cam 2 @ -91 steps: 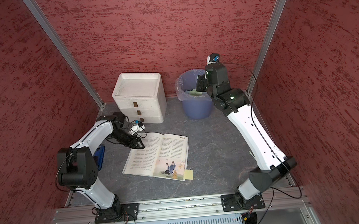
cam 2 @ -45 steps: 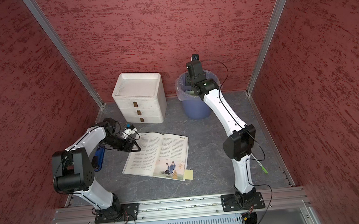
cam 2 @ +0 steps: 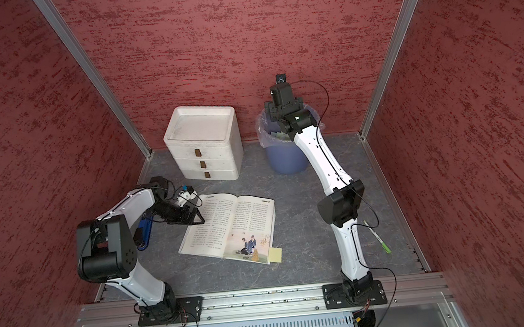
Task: Peel off the used sticky note
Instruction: Place the note in the trash bin, then turn the page of the book at the center of the board.
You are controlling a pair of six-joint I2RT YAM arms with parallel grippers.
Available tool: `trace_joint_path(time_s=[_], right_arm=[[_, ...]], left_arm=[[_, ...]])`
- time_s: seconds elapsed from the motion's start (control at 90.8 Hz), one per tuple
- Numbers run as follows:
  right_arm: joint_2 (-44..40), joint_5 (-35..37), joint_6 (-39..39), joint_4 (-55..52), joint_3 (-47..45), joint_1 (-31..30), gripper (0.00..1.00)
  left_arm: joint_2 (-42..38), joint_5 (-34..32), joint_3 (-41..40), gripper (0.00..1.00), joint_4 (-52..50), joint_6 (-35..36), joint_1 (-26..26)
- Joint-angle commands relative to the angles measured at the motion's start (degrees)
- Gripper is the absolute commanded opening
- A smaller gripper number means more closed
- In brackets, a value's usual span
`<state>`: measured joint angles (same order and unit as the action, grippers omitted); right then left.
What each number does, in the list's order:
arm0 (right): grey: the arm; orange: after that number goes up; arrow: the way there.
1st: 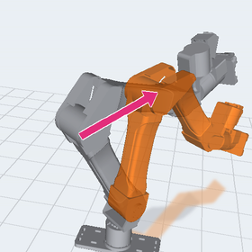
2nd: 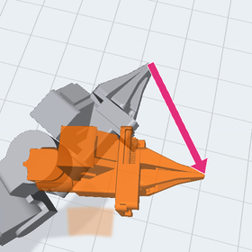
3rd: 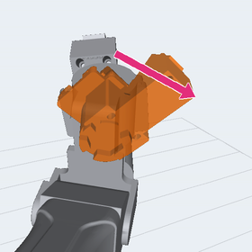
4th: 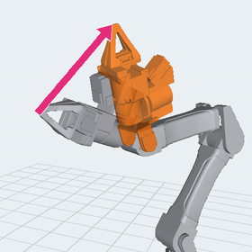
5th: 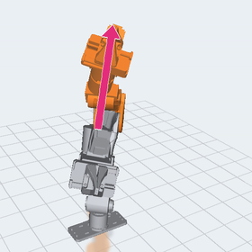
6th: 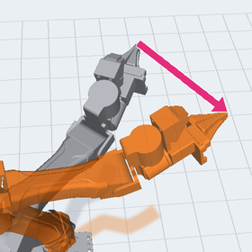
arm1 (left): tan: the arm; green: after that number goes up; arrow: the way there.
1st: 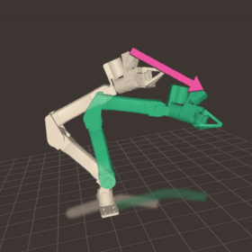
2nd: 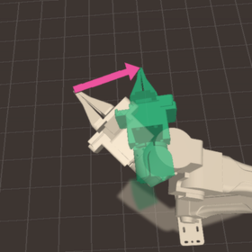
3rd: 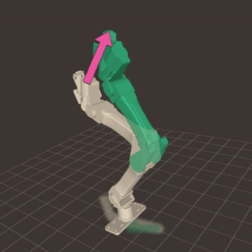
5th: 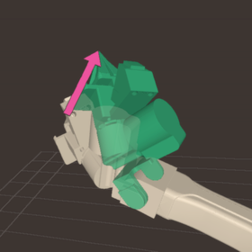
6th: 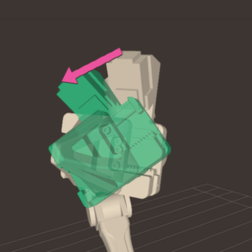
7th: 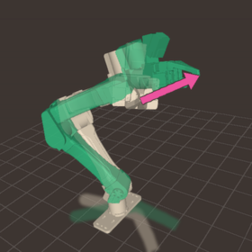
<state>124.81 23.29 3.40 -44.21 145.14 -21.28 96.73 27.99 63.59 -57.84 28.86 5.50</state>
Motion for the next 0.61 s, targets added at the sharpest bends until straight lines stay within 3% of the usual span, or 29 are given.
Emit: trace_joint_path(time_s=[0.0, 0.353, 0.408, 0.595], right_arm=[[-2.4, 2.7, -1.3, -3.0, 1.3, -0.2, 0.98], [-10.9, 5.2, 3.1, -11.9, -0.8, -3.4, 0.98], [-15.0, 3.7, 4.7, -11.7, -4.9, -4.9, 0.99], [-32.7, -1.4, 12.7, -5.2, -32.0, -10.3, 0.99]], left_arm=[[0.5, 0.6, 1.6, 0.98, -0.1, -0.5, 0.0], [1.7, 0.7, -1.2, 0.81, 3.9, -0.5, -0.2], [2.1, 0.9, -1.4, 0.77, 4.3, -0.8, -0.2], [4.3, 1.0, -2.0, 0.64, 4.4, -1.5, -0.9]])
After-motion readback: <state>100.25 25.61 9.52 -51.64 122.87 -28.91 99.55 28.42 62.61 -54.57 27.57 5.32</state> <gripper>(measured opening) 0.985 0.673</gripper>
